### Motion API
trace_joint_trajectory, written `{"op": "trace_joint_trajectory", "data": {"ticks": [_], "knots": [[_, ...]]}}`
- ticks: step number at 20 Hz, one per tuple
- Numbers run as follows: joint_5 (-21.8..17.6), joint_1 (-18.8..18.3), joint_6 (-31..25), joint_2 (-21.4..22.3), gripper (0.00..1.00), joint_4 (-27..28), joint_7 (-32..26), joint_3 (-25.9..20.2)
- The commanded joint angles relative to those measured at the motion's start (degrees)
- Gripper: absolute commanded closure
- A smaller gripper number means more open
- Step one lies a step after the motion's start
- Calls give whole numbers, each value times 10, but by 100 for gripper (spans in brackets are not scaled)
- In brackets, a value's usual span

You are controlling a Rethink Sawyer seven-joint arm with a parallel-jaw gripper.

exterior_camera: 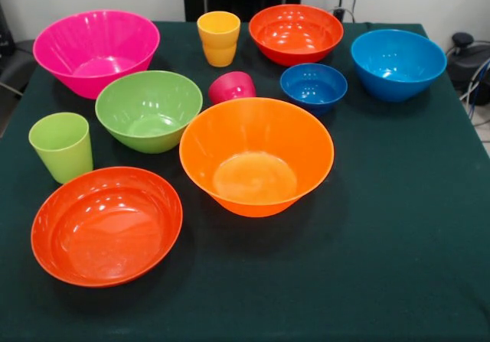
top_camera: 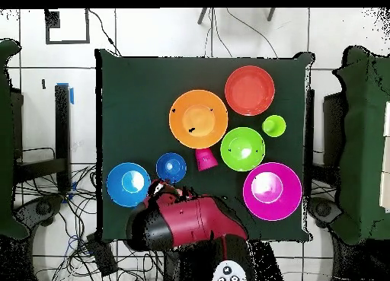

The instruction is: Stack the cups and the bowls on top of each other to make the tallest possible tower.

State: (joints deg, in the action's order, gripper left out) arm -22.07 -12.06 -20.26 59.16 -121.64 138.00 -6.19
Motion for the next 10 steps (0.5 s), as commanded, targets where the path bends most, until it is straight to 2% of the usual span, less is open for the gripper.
{"op": "trace_joint_trajectory", "data": {"ticks": [1,6,10], "knots": [[-29,32,55,-100,0,-1,89,66],[-18,53,67,-119,0,5,81,89],[-11,68,98,-142,0,7,83,110]]}}
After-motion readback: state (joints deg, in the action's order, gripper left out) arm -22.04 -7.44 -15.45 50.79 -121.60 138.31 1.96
